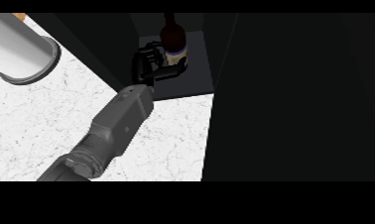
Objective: Pick up the wine, place it into the cabinet and close the cabinet
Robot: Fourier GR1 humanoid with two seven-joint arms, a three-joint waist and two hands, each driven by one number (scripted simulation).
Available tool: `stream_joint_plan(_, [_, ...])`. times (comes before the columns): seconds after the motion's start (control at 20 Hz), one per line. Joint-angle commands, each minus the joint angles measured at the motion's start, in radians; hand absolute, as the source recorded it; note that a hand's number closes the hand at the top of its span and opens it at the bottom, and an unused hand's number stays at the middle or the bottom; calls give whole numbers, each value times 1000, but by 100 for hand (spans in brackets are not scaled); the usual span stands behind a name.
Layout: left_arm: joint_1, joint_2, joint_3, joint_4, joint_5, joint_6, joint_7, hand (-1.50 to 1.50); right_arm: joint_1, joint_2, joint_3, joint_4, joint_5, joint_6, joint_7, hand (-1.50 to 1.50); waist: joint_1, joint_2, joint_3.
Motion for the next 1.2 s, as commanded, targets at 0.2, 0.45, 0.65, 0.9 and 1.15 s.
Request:
stream_joint_plan(0.2, [66, -1, -5, -1, 38, -66, -14, 150, -25, 2, -24, 16, -53, 11, -4, -150, -25, 1, -1])
stream_joint_plan(0.45, [97, -1, -30, -2, 49, -56, -12, 150, -3, 17, 25, -21, -21, 1, 7, -150, -43, -6, -2])
stream_joint_plan(0.65, [112, -1, -44, 1, 60, -23, -18, 150, -11, 17, 20, -15, -36, 9, 0, -150, -55, -1, -2])
stream_joint_plan(0.9, [145, -1, -61, -14, 72, -11, -70, 150, 3, 34, 5, 5, -42, 6, -26, -150, -71, 9, -2])
stream_joint_plan(1.15, [91, -1, -90, -22, 72, 22, -30, 150, 21, 21, -3, -2, -55, 21, -12, -150, -49, 2, 0])
